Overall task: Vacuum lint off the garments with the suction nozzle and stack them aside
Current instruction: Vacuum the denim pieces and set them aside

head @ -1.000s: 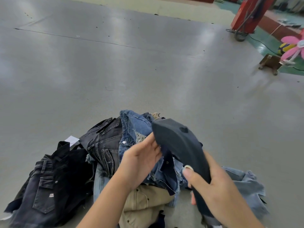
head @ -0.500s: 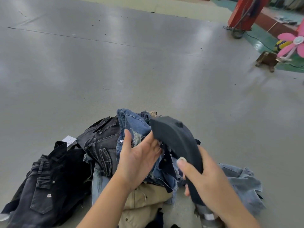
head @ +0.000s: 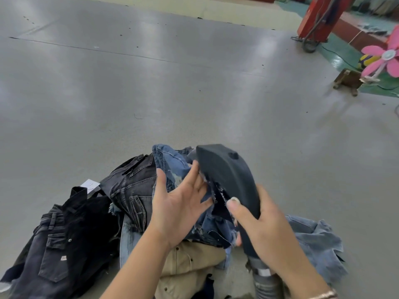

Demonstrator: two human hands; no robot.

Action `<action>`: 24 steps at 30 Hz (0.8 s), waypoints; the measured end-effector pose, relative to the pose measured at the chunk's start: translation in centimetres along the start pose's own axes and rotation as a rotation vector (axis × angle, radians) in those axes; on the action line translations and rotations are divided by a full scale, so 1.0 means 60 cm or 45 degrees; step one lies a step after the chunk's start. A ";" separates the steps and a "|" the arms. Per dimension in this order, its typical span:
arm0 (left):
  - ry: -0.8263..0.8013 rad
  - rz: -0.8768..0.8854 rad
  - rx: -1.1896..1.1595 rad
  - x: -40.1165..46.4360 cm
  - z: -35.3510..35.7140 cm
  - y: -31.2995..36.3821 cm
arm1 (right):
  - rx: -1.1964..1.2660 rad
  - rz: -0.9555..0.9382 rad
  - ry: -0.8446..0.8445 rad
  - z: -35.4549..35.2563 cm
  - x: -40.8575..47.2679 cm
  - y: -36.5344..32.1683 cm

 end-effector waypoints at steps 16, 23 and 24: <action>0.089 0.101 -0.161 0.004 -0.011 0.021 | 0.106 -0.007 -0.062 -0.005 -0.009 0.007; 0.022 0.055 -0.001 0.002 -0.008 0.011 | 0.016 -0.026 -0.128 0.009 -0.010 0.012; 0.015 0.059 0.019 0.000 -0.006 0.011 | 0.023 -0.034 -0.106 0.008 -0.008 0.009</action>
Point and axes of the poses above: each hand's wrist, its own x-axis towards the middle knuckle, its own z-axis out of the palm, y = z × x, the point moved 1 cm from there along x, towards the middle knuckle, and after that the axes turned 13 degrees about z, right-handed, at the moved point
